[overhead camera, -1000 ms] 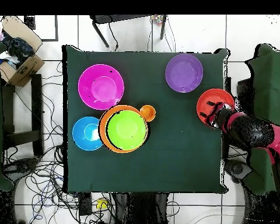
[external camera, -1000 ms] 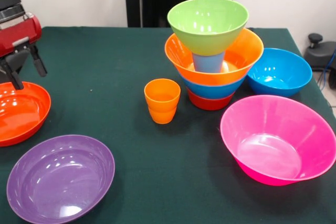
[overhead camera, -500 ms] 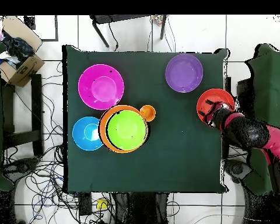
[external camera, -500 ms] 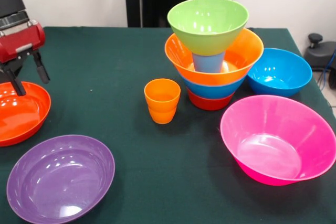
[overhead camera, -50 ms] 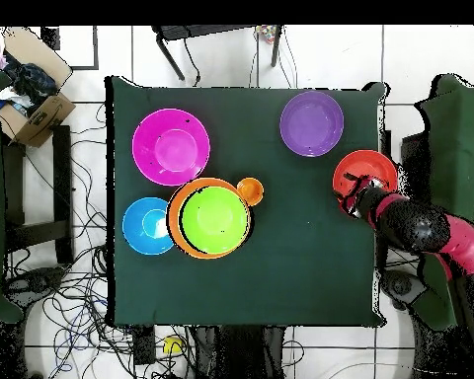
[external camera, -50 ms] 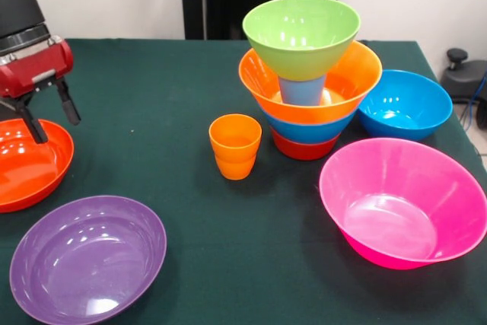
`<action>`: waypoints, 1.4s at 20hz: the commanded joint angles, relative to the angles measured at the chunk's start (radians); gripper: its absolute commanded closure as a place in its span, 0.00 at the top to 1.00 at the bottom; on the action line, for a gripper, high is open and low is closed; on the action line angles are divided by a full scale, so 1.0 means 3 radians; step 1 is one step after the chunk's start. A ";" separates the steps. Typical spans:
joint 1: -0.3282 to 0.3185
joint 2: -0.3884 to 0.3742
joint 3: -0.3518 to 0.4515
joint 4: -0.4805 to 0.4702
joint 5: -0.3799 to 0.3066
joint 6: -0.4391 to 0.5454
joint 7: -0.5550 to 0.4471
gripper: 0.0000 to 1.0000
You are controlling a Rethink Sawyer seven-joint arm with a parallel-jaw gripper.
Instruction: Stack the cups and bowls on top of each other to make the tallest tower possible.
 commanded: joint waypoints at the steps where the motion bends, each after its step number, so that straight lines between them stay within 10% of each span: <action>1: 0.0062 0.0219 -0.0367 0.0084 -0.0302 -0.0197 -0.0178 1.00; 28: 0.0067 0.0383 -0.0503 -0.0095 -0.0360 -0.0300 -0.0225 1.00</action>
